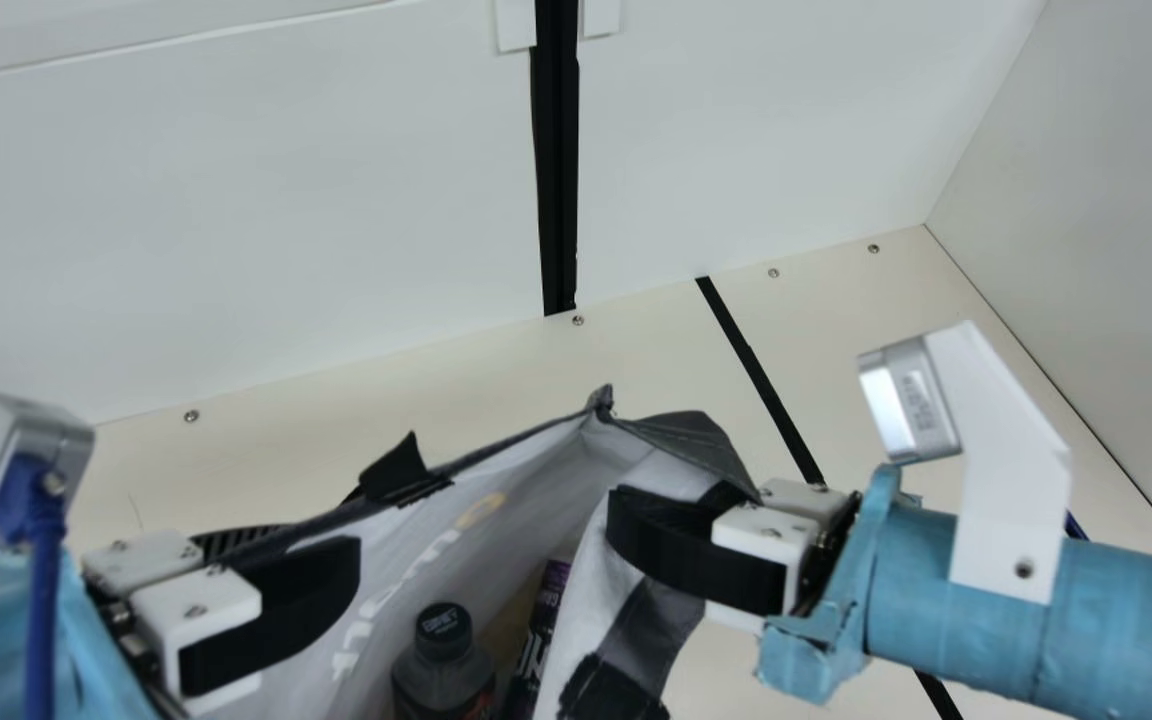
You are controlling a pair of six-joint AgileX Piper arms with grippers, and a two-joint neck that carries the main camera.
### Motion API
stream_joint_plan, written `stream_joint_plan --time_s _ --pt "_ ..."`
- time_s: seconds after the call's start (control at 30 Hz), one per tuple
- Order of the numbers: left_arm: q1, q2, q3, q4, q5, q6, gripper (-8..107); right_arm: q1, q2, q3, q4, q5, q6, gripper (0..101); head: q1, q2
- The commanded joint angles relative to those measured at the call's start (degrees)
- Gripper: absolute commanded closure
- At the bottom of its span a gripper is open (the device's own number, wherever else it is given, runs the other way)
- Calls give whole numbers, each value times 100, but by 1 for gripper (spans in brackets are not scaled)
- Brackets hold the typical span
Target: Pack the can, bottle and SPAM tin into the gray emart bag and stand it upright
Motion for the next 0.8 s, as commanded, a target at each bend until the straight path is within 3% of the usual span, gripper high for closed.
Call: stream_joint_plan --time_s 0.0,0.17,0.33,0.77 --pt "87 166 4 -134 17 284 107 175 79 133 -259 -179 -63 101 -130 -14" --pt "313 576 -118 -359 17 760 107 531 354 383 -402 -705 -306 101 -130 -14" --pt "498 996 -383 -545 17 1102 107 709 695 516 -219 -1145 -735 101 -130 -14" --pt "742 2079 -1386 -717 17 1446 107 666 1753 410 632 -1678 -2125 101 -130 -14"
